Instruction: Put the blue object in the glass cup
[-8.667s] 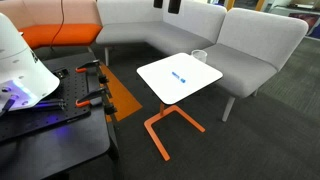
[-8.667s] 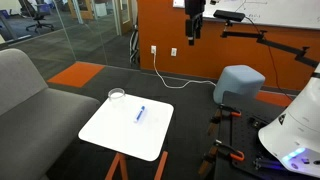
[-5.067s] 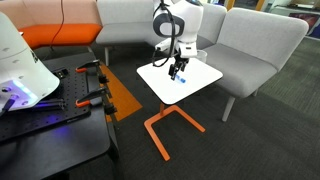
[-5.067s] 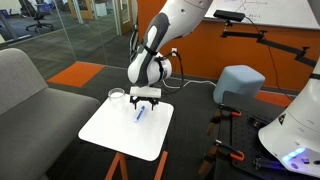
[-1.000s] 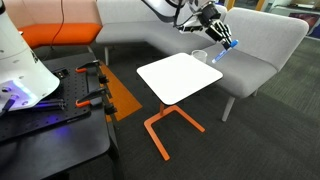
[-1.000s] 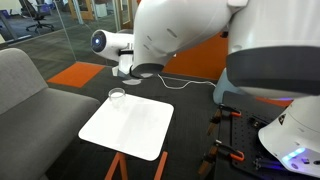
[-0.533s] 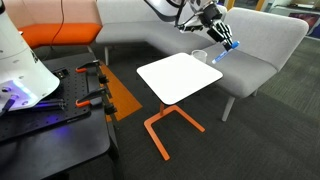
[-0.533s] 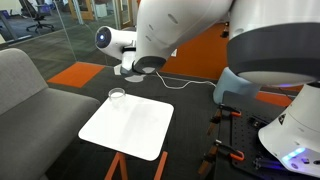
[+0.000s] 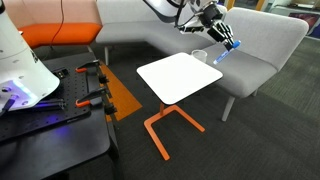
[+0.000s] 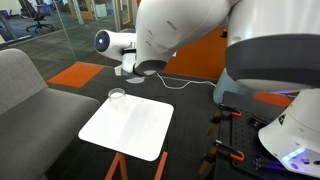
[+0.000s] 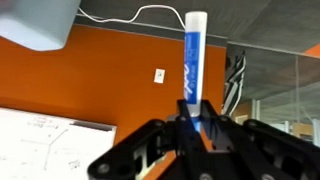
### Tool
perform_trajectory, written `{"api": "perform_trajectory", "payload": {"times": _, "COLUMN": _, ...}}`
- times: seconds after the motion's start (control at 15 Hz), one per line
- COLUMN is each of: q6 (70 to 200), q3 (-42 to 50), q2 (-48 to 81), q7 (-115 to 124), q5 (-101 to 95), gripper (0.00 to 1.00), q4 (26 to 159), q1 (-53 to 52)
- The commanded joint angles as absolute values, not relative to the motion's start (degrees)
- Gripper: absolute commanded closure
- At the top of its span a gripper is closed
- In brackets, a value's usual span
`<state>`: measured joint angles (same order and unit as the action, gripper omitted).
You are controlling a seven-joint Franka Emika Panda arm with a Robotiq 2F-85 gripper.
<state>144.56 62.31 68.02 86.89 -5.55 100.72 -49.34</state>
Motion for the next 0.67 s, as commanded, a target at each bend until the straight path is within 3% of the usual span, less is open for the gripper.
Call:
{"api": "perform_trajectory", "payload": {"times": 0.0, "q6": 136.2, "q3": 65.48, "q2": 73.82, "q7": 95.69, "q5": -9.88, "gripper": 0.95, "q4": 96.93, "q1": -52.47}}
{"api": "perform_trajectory", "payload": {"times": 0.6, "q6": 110.38, "q3": 63.3, "q2": 81.31, "q7": 114.42, "q5": -23.8, "gripper": 0.95, "q4": 81.49, "q1": -54.68}}
